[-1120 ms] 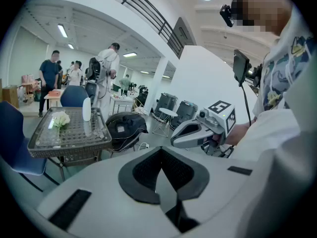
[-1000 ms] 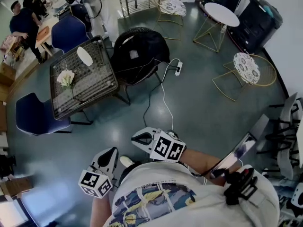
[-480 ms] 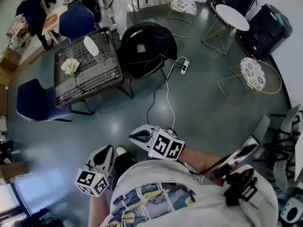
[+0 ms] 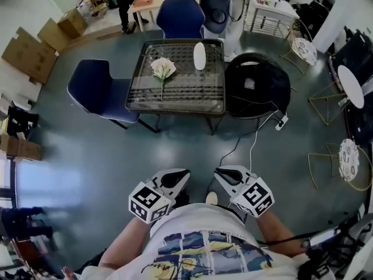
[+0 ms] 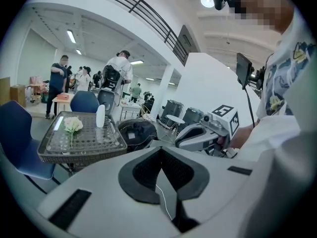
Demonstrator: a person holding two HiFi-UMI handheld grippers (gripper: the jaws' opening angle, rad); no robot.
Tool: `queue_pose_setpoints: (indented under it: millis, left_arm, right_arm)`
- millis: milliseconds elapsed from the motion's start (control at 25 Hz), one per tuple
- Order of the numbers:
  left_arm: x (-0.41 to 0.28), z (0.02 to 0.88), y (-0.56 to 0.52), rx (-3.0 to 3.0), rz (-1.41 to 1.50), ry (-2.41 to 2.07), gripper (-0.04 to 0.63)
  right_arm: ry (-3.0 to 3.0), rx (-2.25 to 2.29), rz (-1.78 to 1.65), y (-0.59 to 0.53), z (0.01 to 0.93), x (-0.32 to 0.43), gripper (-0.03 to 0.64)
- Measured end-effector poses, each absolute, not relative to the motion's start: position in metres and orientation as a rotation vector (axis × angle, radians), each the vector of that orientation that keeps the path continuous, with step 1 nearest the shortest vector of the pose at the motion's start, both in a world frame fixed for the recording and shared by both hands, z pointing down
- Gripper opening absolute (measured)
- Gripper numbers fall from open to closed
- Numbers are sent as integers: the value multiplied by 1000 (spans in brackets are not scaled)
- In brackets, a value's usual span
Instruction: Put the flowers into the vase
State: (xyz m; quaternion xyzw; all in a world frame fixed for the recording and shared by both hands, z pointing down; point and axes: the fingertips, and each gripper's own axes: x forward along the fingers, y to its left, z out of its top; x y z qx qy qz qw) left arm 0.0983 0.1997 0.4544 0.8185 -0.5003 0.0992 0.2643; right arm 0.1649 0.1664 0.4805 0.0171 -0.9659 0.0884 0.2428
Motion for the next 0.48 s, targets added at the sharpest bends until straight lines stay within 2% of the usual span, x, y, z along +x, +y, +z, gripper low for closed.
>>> queue_pose_setpoints:
  millis: [200, 480]
  left_arm:
    - [20, 453, 202, 2225, 243, -1308, 9]
    - [-70, 468, 199, 2224, 267, -1263, 11]
  right_arm:
    - [-2618, 99, 216, 163, 475, 81, 15]
    - [-2596, 168, 183, 154, 469, 1, 80]
